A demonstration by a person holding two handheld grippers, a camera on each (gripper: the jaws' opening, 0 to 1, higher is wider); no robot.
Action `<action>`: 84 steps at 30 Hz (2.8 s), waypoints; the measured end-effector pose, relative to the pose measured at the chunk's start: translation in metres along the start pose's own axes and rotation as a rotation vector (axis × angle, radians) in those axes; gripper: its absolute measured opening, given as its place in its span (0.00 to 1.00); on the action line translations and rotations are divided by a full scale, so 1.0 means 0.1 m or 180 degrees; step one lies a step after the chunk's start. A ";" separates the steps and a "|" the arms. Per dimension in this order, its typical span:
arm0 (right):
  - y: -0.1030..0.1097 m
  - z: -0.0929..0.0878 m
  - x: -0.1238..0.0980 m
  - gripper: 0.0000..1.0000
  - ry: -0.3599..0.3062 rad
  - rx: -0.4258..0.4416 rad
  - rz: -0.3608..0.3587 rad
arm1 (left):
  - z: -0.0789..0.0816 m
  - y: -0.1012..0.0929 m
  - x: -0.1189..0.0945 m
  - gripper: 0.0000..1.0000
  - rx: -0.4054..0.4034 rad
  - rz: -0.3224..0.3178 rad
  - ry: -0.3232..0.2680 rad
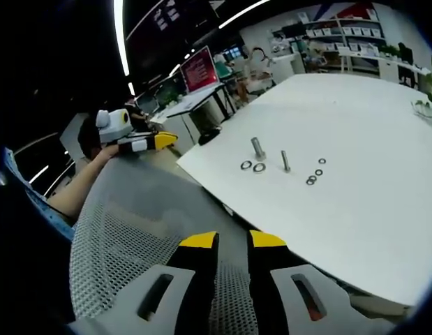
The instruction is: Place the washer onto the threaded stud by aligning its center hole with the stud, sliding it down to the base, and recovering from edge contact or off-axis alignment until the washer reaches the visible bottom stop.
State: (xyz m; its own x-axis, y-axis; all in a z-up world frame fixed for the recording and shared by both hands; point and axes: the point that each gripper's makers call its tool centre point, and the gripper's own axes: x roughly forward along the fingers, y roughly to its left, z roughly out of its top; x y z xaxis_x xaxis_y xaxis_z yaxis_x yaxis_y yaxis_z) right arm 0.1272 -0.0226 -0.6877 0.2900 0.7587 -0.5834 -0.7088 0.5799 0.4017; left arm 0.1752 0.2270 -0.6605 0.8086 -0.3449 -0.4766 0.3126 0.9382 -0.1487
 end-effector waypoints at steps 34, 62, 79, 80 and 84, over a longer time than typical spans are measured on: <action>-0.02 -0.01 -0.02 0.20 -0.0020 0.0027 -0.0035 | 0.03 -0.03 -0.01 0.05 -0.0019 -0.0022 -0.0059; 0.00 -0.02 -0.01 0.19 0.0027 0.0004 0.0014 | 0.01 -0.01 0.01 0.05 -0.0056 0.0021 -0.0013; -0.09 -0.02 -0.01 0.19 0.0015 0.0115 -0.0155 | -0.09 -0.12 0.04 0.05 0.0114 -0.0237 0.0211; -0.10 -0.03 -0.01 0.19 0.0033 0.0117 -0.0158 | -0.11 -0.13 0.05 0.06 0.0160 -0.0254 0.0249; -0.09 -0.04 -0.01 0.20 0.0063 0.0115 -0.0134 | -0.11 -0.27 0.05 0.12 0.0329 -0.0587 0.0263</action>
State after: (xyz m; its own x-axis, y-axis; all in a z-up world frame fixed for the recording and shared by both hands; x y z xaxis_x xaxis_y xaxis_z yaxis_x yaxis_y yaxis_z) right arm 0.1310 -0.0299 -0.6941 0.3059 0.7276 -0.6140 -0.6724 0.6217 0.4017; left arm 0.1656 0.2002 -0.6683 0.6908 -0.5028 -0.5197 0.5042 0.8501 -0.1521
